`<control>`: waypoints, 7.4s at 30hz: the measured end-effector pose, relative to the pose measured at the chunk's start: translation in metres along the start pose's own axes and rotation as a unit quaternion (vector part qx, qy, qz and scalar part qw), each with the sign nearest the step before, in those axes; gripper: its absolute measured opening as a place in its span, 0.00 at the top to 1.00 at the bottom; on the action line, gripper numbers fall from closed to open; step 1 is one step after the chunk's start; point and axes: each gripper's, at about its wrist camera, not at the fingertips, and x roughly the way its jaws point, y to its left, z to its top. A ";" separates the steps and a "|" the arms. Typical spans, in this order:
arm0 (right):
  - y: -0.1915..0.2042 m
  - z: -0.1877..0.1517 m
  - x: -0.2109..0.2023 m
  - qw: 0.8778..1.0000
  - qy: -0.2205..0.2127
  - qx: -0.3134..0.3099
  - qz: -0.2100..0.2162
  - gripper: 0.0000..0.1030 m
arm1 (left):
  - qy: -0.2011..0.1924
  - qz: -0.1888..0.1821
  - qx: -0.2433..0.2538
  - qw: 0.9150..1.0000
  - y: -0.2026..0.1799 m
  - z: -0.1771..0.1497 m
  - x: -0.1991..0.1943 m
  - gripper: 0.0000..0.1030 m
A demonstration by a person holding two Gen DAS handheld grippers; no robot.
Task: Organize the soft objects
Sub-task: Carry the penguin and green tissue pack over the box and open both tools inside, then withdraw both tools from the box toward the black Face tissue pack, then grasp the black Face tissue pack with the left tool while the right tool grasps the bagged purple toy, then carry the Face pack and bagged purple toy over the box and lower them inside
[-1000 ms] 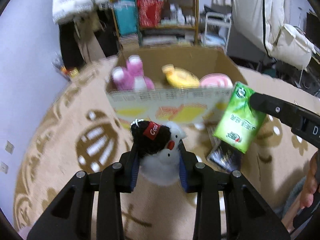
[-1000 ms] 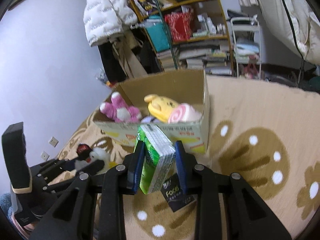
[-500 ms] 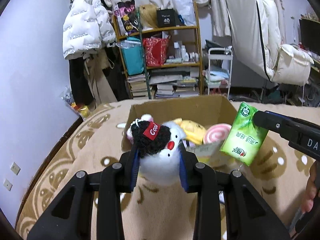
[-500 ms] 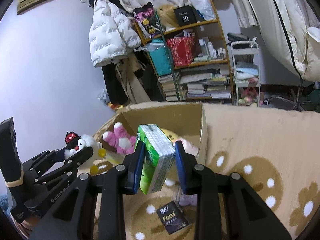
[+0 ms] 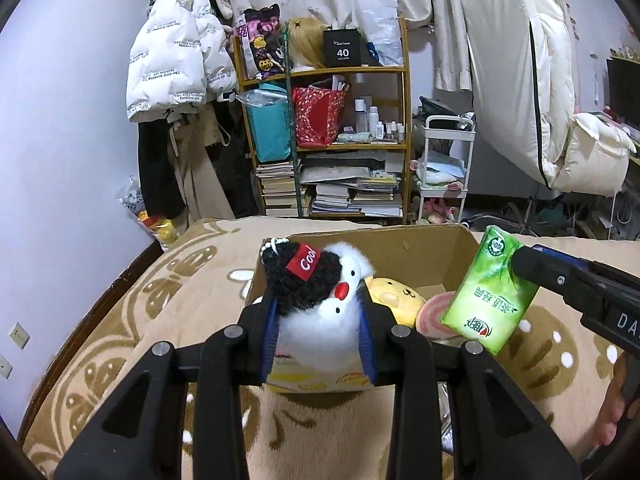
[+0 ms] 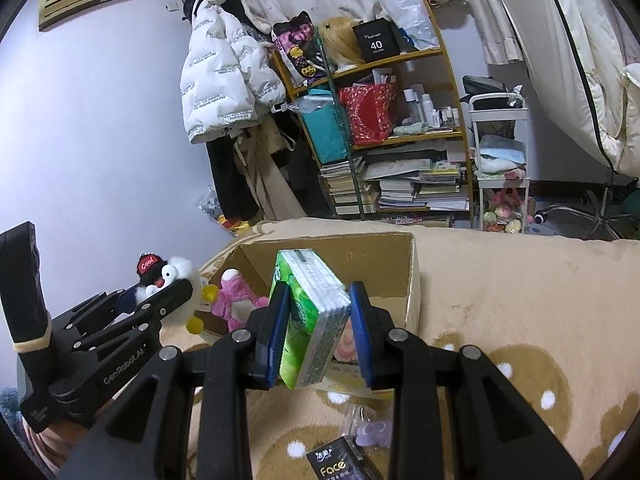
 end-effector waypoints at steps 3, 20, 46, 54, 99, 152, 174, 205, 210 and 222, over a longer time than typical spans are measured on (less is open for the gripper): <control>-0.001 0.004 0.006 1.000 -0.003 -0.002 0.002 0.69 | 0.002 -0.005 -0.007 1.000 0.002 0.001 0.007 0.69; -0.018 0.005 0.042 0.999 0.012 0.030 0.023 0.68 | 0.032 -0.033 -0.017 0.999 0.004 -0.007 0.039 0.67; -0.039 -0.003 0.023 0.996 0.042 0.080 -0.015 0.19 | 0.046 0.008 -0.027 0.999 0.008 -0.018 0.019 0.08; -0.029 -0.010 -0.002 0.996 0.051 0.061 -0.029 0.00 | 0.049 0.006 -0.013 0.999 0.007 -0.026 -0.010 0.02; -0.055 -0.045 0.014 0.976 0.181 0.097 -0.074 0.00 | 0.161 -0.164 0.016 0.973 -0.066 -0.080 0.014 0.02; -0.083 -0.088 0.085 0.947 0.278 0.158 -0.034 0.31 | 0.246 -0.088 0.072 0.963 -0.078 -0.118 0.090 0.35; -0.028 -0.067 0.060 0.971 0.231 0.063 0.001 0.95 | 0.162 -0.028 0.016 0.986 -0.029 -0.087 0.033 0.35; 0.026 0.000 -0.049 0.998 -0.032 -0.055 -0.011 0.96 | -0.017 -0.001 0.012 1.000 -0.001 -0.010 -0.034 0.35; 0.026 0.007 -0.035 0.997 -0.036 -0.065 -0.013 0.96 | -0.029 -0.001 0.019 0.999 -0.001 0.001 -0.021 0.35; 0.021 0.006 0.010 0.997 -0.022 -0.077 -0.020 0.95 | -0.007 -0.028 0.004 1.000 0.001 0.007 0.025 0.34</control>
